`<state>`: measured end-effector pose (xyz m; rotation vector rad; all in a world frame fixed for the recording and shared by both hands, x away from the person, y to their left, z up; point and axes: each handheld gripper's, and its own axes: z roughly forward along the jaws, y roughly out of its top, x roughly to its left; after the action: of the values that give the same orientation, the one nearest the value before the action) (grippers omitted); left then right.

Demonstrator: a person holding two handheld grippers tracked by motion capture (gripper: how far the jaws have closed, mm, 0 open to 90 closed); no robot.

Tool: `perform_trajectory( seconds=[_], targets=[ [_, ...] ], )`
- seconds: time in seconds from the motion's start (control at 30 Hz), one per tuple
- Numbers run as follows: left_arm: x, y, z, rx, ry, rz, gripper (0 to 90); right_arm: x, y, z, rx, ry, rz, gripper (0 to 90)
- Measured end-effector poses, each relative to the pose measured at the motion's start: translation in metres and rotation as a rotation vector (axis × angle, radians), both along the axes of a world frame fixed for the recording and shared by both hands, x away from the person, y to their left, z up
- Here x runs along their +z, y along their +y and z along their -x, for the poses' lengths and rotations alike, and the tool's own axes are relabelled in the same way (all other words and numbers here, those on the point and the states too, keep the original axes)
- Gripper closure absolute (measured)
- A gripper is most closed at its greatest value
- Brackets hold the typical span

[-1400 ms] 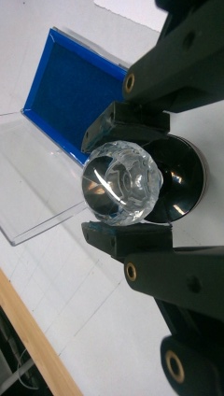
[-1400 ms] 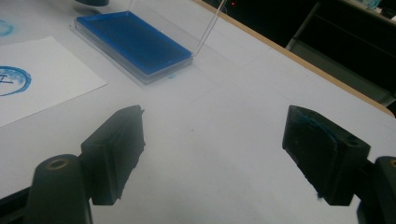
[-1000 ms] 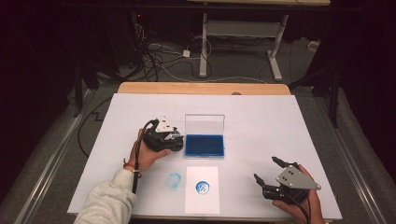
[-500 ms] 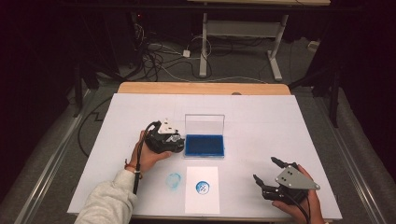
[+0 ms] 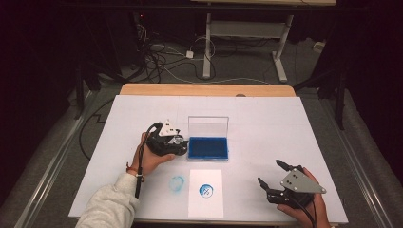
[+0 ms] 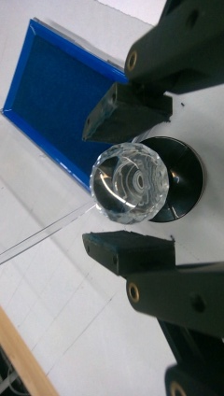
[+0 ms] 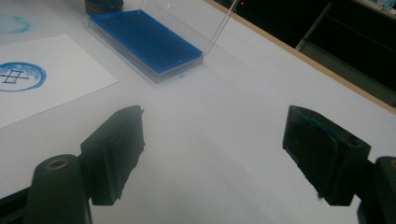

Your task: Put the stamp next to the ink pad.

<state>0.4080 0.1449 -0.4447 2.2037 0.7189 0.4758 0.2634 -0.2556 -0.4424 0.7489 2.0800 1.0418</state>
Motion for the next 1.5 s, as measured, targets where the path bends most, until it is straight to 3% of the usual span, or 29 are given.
perform_trajectory(
  seconds=[0.4, 0.6, 0.9, 1.3, 1.5],
  targets=[
    [0.013, 0.003, 0.007, 0.032, -0.068, 0.018, 33.4, 0.0, 0.001, 0.0, 0.004, 0.003, 0.003, 20.9],
    [0.018, 0.001, 0.012, 0.05, -0.095, 0.023, 22.1, 0.0, 0.001, 0.0, 0.005, 0.002, 0.003, 20.9],
    [0.025, -0.001, 0.02, 0.012, -0.127, 0.053, 15.8, 0.0, 0.002, 0.001, 0.007, -0.001, 0.001, 20.9],
    [0.033, -0.008, 0.031, -0.045, -0.168, 0.056, 15.7, 0.0, 0.003, 0.001, 0.007, 0.001, 0.007, 20.9],
    [0.037, -0.008, 0.037, -0.049, -0.181, 0.049, 15.8, 0.0, 0.003, 0.001, 0.007, 0.001, 0.011, 20.9]
  ],
)
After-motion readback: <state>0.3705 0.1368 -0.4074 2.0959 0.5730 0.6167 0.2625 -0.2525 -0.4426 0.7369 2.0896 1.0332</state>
